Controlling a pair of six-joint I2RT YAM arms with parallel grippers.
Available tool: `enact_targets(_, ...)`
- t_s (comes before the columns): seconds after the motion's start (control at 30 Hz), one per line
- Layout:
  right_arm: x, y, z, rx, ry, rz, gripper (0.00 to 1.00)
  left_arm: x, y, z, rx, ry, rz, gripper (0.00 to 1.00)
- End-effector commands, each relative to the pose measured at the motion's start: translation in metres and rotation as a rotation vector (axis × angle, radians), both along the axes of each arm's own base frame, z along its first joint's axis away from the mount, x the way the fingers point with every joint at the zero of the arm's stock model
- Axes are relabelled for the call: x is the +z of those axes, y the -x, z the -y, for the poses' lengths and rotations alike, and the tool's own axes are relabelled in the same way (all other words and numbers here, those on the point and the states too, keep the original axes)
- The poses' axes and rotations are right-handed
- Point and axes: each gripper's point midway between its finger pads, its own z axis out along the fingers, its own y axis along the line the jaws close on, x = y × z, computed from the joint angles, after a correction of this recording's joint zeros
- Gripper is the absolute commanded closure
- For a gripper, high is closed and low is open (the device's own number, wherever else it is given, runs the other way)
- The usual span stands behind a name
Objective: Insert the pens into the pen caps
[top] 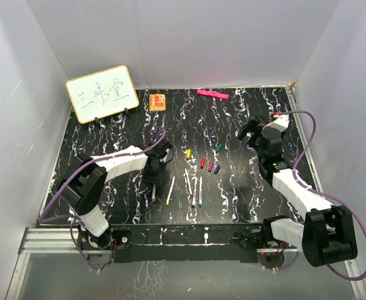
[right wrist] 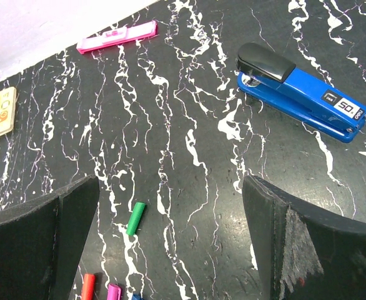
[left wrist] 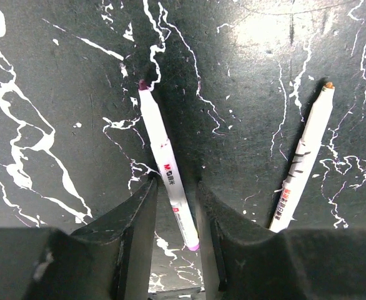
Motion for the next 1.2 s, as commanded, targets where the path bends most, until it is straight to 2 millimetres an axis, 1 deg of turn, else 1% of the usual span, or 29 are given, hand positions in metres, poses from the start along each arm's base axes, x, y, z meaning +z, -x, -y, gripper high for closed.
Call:
enact_targets(0.0,0.018,-0.003,0.005,-0.030,-0.009,0.061,0.02,-0.026,0.032,-0.004,-0.012,-0.019,-0.159,0.73)
enact_targets(0.13,0.017,-0.003,0.005,-0.031,-0.009,0.059,0.02,-0.031,0.036,-0.007,-0.016,-0.030,-0.183,0.75)
enact_targets(0.2,0.018,-0.003,0.005,-0.032,-0.010,0.060,0.02,-0.033,0.039,-0.007,-0.021,-0.032,-0.198,0.80)
enact_targets(0.23,0.017,-0.003,0.005,-0.033,-0.009,0.059,0.02,-0.034,0.039,-0.006,-0.022,-0.029,-0.202,0.84)
enact_targets(0.3,0.018,-0.003,0.006,-0.034,-0.008,0.061,0.02,-0.036,0.041,-0.007,-0.023,-0.031,-0.213,0.96)
enact_targets(0.33,0.018,-0.003,0.006,-0.035,-0.009,0.059,0.02,-0.037,0.041,-0.007,-0.026,-0.030,-0.216,1.00)
enact_targets(0.53,0.017,-0.003,0.006,-0.036,-0.009,0.054,0.02,-0.042,0.045,-0.009,-0.047,-0.036,-0.238,1.00)
enact_targets(0.7,0.009,-0.004,0.005,-0.030,-0.006,0.024,0.07,-0.040,0.040,-0.005,-0.060,-0.014,-0.210,1.00)
enact_targets(0.83,0.003,-0.006,-0.004,0.021,-0.006,-0.008,0.13,-0.030,0.029,0.001,-0.070,0.004,-0.168,1.00)
enact_targets(0.93,0.001,-0.005,-0.007,0.032,-0.004,-0.025,0.17,-0.020,0.017,0.005,-0.084,0.005,-0.123,1.00)
enact_targets(1.07,-0.002,-0.004,-0.014,0.051,0.008,-0.055,0.22,-0.003,0.003,0.011,-0.095,0.028,-0.052,1.00)
enact_targets(1.17,-0.004,-0.003,-0.026,0.080,0.018,-0.082,0.28,0.011,-0.005,0.014,-0.106,0.040,-0.007,1.00)
